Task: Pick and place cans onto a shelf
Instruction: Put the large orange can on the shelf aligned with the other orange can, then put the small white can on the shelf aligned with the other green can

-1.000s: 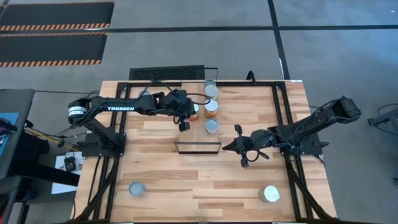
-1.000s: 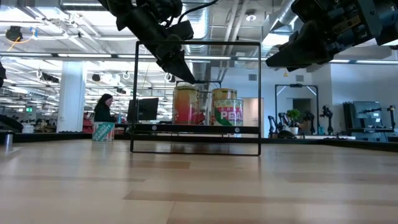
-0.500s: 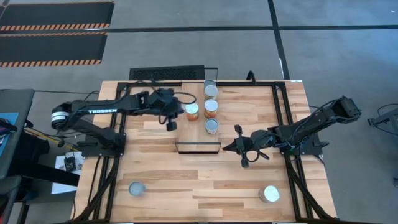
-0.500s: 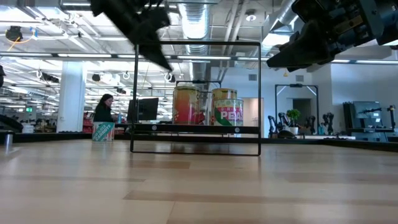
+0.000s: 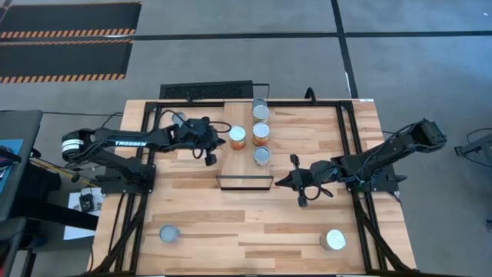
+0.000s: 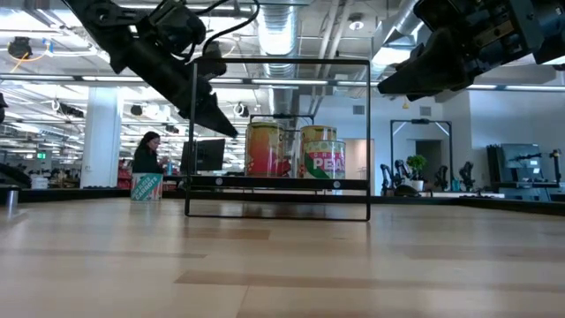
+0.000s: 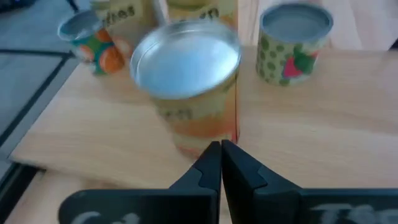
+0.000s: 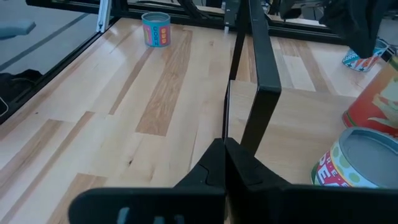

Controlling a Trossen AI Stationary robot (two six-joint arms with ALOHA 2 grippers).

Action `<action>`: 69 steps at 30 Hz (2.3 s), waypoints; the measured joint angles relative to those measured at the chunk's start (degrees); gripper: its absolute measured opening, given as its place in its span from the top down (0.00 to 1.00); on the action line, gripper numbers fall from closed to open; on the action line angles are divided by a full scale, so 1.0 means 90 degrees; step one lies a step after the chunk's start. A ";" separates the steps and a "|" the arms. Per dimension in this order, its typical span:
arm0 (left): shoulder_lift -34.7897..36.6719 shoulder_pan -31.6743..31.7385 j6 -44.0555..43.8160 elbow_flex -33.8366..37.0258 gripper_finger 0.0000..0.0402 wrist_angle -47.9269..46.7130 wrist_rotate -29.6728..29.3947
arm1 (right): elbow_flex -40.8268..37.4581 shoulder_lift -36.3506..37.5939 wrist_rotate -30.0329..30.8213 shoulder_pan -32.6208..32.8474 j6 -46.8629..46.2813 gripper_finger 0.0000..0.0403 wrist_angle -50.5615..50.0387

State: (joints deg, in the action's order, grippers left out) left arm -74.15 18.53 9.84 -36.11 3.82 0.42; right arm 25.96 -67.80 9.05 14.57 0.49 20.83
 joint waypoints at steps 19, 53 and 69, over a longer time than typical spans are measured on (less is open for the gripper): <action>-0.1246 0.0037 -0.0004 -0.0001 1.00 0.1368 -0.0075 | -0.0002 0.0001 -0.0001 0.0005 0.0000 0.98 0.0026; -0.1207 0.0223 -0.0169 -0.0005 1.00 0.2185 0.0252 | -0.0002 0.0001 -0.0001 0.0004 0.0000 0.98 0.0028; 0.1094 0.0191 -0.0224 0.1127 1.00 0.0890 0.0335 | -0.0002 0.0001 0.0031 -0.0105 0.0005 0.98 -0.0101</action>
State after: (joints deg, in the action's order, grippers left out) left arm -64.31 20.25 7.82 -25.97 11.83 3.44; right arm 25.94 -67.79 9.33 13.62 0.54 19.92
